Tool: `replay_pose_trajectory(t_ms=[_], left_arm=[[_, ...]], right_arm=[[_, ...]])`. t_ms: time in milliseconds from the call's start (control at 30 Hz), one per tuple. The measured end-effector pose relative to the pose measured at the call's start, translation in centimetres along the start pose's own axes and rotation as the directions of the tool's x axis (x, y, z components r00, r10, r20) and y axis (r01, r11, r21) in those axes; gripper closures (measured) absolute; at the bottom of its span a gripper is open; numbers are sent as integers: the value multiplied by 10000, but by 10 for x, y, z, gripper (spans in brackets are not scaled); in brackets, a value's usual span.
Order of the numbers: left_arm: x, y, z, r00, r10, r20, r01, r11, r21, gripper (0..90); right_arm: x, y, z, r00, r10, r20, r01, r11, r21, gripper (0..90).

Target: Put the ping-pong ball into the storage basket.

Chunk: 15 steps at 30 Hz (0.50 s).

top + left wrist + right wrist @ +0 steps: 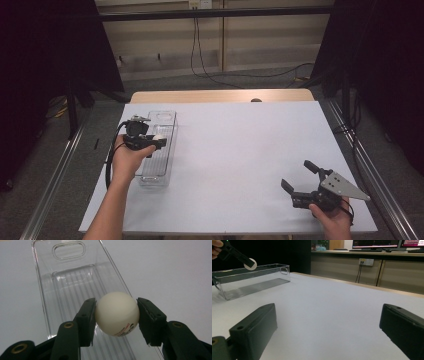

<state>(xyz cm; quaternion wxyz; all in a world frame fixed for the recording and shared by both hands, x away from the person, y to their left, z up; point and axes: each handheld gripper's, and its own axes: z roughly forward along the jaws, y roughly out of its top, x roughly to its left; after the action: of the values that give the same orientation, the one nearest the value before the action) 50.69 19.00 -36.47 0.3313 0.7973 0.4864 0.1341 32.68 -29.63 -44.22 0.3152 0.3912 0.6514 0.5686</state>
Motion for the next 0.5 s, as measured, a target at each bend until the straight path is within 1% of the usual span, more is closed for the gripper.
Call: replay_pose_trajectory(t_ms=[33, 67, 133, 200, 267, 333, 367, 400, 433, 500], left_arm=[[-1, 0, 1, 10000, -74, -13, 74, 10000, -65, 511], [0, 0, 1, 10000, -51, -12, 51, 9999, -106, 511], [0, 0, 1, 10000, -53, -32, 53, 10000, 6, 511], [-1, -2, 2, 9999, -126, -25, 126, 9999, -93, 511], [0, -2, 2, 10000, -40, -2, 40, 10000, 40, 511], [1, -3, 3, 10000, -19, -75, 19, 10000, 53, 511], [1, -3, 3, 9999, -42, -102, 43, 10000, 51, 511], [1, -4, 4, 9999, -113, 18, 113, 9999, 37, 511], [1, -4, 4, 9999, -112, -8, 112, 9999, -16, 510], [1, -5, 4, 9999, -110, -59, 110, 9999, 28, 510]], right_arm=[[0, 0, 0, 10000, -22, -23, 22, 10000, 12, 8], [0, 0, 0, 10000, -23, -25, 23, 10000, 12, 8], [0, 0, 0, 10000, -28, 0, 28, 10000, 22, 8], [0, 0, 0, 10000, -31, -18, 31, 10000, 34, 8], [0, 0, 0, 10000, -26, -40, 26, 10000, 52, 8], [0, 0, 0, 10000, -31, -41, 31, 10000, 53, 8], [0, 0, 0, 10000, -28, -43, 28, 10000, 52, 8], [0, 0, 0, 10000, -27, -57, 28, 10000, 51, 8], [0, 0, 0, 10000, -25, -54, 25, 10000, 52, 8], [0, 0, 0, 10000, -28, -56, 29, 10000, 49, 8]])
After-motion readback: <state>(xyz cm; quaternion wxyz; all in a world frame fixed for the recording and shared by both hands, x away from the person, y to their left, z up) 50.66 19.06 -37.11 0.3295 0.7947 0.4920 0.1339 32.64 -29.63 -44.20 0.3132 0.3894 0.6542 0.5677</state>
